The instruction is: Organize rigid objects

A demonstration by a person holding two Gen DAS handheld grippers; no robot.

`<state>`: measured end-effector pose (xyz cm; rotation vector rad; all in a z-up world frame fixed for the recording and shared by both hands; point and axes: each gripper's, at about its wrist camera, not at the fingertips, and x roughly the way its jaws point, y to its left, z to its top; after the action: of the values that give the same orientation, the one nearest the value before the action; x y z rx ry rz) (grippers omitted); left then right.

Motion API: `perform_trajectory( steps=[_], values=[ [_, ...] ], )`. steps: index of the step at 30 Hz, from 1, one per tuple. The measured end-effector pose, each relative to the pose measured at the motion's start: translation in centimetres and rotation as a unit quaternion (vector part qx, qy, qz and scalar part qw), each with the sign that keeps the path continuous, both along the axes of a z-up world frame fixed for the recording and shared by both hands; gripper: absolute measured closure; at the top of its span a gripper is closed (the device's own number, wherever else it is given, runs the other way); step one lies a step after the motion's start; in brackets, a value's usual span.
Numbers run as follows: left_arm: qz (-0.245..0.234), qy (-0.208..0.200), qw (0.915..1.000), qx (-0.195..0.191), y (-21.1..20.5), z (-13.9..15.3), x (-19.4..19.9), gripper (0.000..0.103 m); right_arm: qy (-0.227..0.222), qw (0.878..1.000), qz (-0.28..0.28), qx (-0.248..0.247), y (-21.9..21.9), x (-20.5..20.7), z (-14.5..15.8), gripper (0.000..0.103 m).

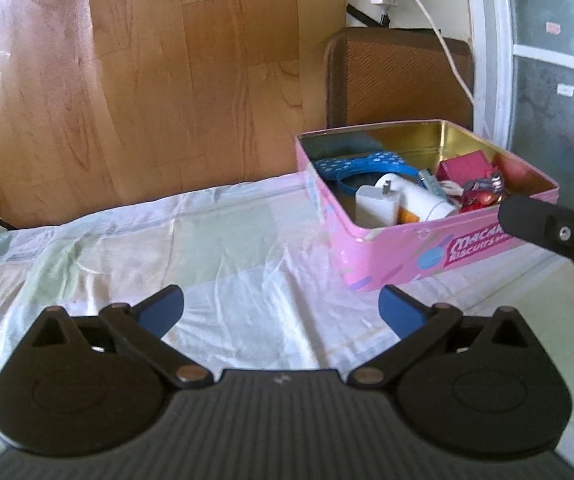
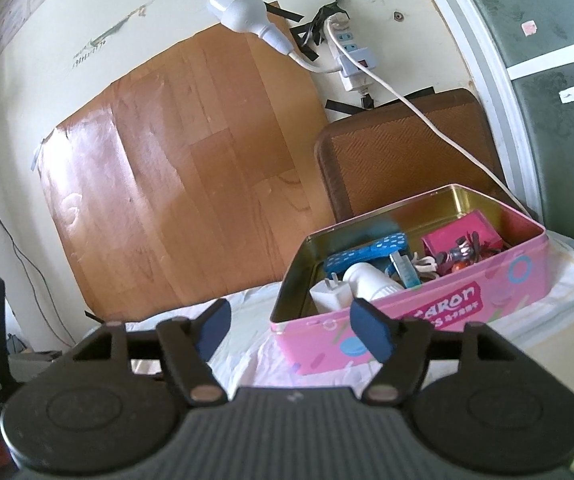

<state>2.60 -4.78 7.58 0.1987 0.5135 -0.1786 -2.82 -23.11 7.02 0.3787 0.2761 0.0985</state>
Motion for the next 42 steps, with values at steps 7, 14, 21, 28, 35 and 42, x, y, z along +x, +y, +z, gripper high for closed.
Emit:
perform_trajectory(
  steps=[7,14,21,28,35,42],
  values=[
    [0.014,-0.008,0.9997,0.015,0.2,-0.2,-0.1,0.000,0.001,1.000,0.001,-0.003,0.4,-0.2,0.0,0.032],
    [0.028,-0.031,0.9988,0.023,0.3,0.1,-0.6,0.000,-0.001,1.000,0.001,-0.004,0.5,-0.4,0.1,0.031],
    [0.038,-0.032,0.9983,0.030,0.3,-0.1,-0.6,0.000,-0.001,1.000,0.001,-0.005,0.6,-0.5,0.2,0.030],
    [0.040,-0.017,0.9986,0.029,0.3,-0.4,-0.5,0.000,0.000,1.000,0.001,-0.005,0.6,-0.6,0.2,0.028],
    [0.039,0.000,0.9988,0.028,0.2,-0.9,-0.2,0.000,0.002,1.000,0.001,-0.005,0.7,-0.6,0.1,0.027],
    [0.035,0.016,0.9990,0.025,0.1,-1.2,0.1,0.000,0.005,1.000,0.001,-0.005,0.7,-0.5,-0.1,0.027]
  ],
)
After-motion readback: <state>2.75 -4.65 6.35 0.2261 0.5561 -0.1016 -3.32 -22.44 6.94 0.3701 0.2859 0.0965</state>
